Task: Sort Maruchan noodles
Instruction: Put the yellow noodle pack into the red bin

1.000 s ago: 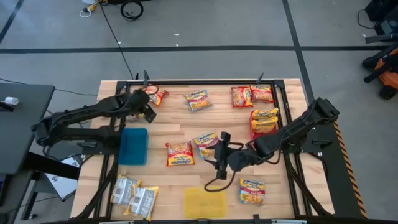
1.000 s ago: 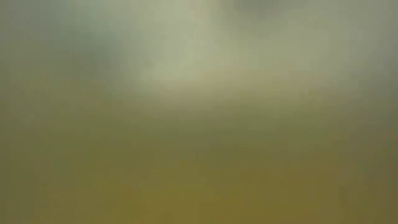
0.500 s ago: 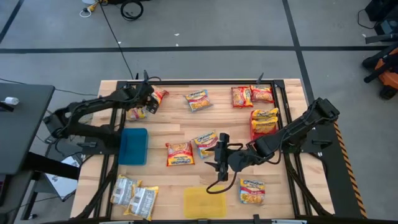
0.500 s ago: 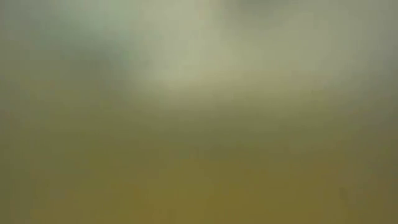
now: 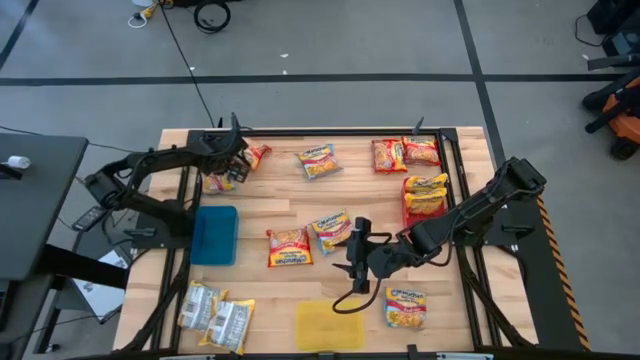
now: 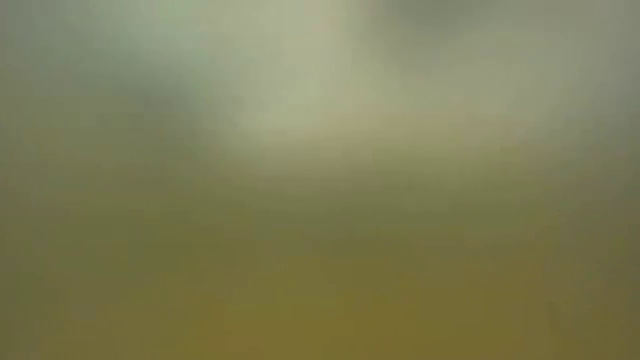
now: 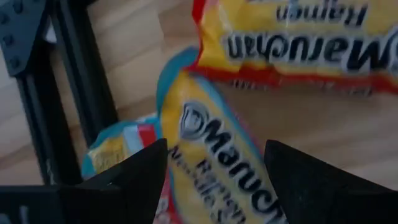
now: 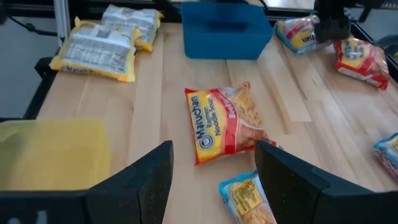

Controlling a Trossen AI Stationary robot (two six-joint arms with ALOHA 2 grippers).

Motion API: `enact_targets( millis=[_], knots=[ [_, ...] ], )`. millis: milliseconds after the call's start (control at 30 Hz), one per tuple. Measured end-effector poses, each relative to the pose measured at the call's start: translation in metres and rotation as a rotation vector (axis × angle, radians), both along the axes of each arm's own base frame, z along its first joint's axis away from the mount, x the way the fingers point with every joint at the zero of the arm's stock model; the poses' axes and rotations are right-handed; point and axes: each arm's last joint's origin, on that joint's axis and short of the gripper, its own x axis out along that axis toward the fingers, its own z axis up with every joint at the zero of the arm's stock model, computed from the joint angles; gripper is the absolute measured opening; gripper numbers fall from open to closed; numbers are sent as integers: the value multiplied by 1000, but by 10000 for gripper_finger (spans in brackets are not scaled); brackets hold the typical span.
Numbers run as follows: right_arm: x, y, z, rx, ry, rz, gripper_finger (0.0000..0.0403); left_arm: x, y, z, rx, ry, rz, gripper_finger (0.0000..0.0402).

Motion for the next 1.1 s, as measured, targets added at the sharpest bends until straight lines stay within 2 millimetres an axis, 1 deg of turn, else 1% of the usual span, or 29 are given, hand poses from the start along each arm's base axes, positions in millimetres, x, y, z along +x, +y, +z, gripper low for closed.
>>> enact_targets(
  millis=[100, 167, 233, 333, 433, 600, 700, 767, 867, 933, 1100],
  knots=[
    [0, -1, -1, -5, 6, -6, 230, 0, -13, 7, -44, -8, -34, 272],
    [1, -3, -1, -5, 6, -11, 230, 2, -28, 14, -82, -23, -92, 272],
    [2, -5, -1, -11, 7, -16, 230, 8, -46, 22, -114, -73, -188, 272],
    [5, -12, -1, -34, 9, -26, 230, 22, -81, 36, -165, -210, -390, 272],
    [9, -22, -1, -44, 12, -53, 230, 34, -123, 49, -208, -350, -617, 272],
    [15, -38, -1, -51, 15, -95, 230, 46, -194, 64, -258, -553, -933, 272],
    [16, -42, -1, -66, 18, -95, 230, 47, -236, 70, -277, -672, -1093, 272],
    [17, -44, 0, -80, 11, -90, 230, 44, -261, 73, -277, -701, -1175, 271],
    [19, -44, 3, -105, -12, -67, 230, 36, -295, 77, -244, -700, -1261, 264],
    [20, -40, 5, -114, -28, -26, 230, 30, -317, 77, -255, -688, -1305, 259],
    [18, -30, 7, -133, -54, 26, 230, 21, -365, 64, -336, -613, -1368, 245]
  ],
)
